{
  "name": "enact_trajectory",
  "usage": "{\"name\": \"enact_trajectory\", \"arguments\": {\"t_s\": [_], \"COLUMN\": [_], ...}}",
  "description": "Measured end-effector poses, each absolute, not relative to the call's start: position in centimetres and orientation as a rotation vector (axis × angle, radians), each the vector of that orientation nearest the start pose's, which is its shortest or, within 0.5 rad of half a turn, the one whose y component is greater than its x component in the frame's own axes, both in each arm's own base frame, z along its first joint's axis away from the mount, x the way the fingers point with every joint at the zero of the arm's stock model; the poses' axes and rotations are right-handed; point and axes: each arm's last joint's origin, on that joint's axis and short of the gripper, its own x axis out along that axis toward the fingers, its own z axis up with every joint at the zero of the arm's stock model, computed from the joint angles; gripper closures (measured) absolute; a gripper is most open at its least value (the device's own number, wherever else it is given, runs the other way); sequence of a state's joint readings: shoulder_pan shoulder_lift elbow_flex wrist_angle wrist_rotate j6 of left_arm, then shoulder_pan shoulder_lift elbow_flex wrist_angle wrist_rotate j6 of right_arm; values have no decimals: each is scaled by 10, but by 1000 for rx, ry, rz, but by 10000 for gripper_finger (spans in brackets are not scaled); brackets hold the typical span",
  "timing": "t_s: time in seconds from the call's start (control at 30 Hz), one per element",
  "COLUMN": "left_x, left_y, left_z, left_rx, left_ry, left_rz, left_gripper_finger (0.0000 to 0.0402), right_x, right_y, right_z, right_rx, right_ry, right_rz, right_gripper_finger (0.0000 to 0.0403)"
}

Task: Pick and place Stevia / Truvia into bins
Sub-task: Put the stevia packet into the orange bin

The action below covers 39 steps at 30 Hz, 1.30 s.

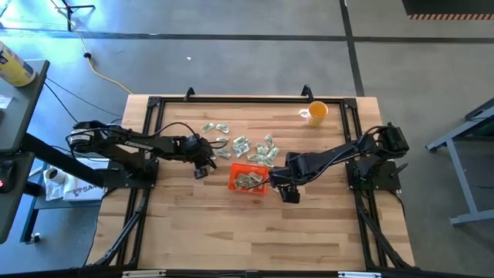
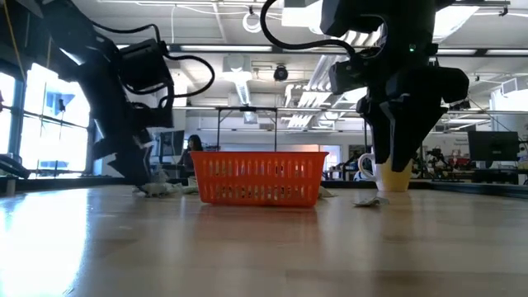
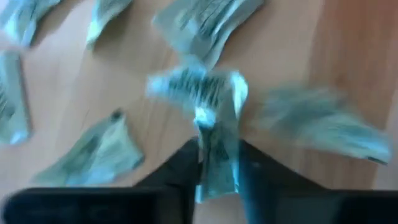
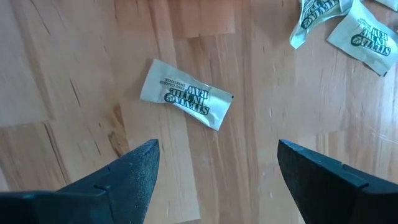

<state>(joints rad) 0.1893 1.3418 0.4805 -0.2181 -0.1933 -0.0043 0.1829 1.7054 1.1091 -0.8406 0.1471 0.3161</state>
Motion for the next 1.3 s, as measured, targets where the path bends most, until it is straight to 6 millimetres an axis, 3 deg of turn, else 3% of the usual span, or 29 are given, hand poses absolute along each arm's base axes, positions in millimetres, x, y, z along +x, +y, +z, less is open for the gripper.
{"name": "enact_trajectory", "arguments": {"t_s": [0.13, 0.3, 0.5, 0.6, 0.7, 0.8, 0.93, 1.13, 1.3], "left_x": [203, 213, 252, 276, 298, 314, 324, 320, 292], "left_y": [45, 46, 31, 20, 11, 1, -12, -15, -20], "left_z": [146, 193, 262, 268, 246, 218, 199, 225, 264], "left_rx": [-13, -119, -259, -291, -389, -442, -422, -490, -427], "left_ry": [1177, 1157, 760, 621, 654, 720, 771, 892, 960], "left_rz": [374, 408, 186, 35, -41, -41, 38, 107, 252], "left_gripper_finger": [367, 366, 370, 370, 369, 333, 241, 124, 110], "right_x": [300, 298, 285, 266, 245, 236, 241, 265, 280], "right_y": [51, 50, 51, 48, 44, 43, 46, 46, 42], "right_z": [182, 184, 207, 208, 204, 200, 199, 193, 169], "right_rx": [19, -27, -42, 4, 69, 119, 11, -199, -236], "right_ry": [1401, 1394, 1310, 1294, 1290, 1244, 1151, 1003, 1034], "right_rz": [-196, -227, -255, -293, -324, -249, -70, 78, 208], "right_gripper_finger": [87, 87, 87, 87, 87, 87, 87, 87, 87]}}
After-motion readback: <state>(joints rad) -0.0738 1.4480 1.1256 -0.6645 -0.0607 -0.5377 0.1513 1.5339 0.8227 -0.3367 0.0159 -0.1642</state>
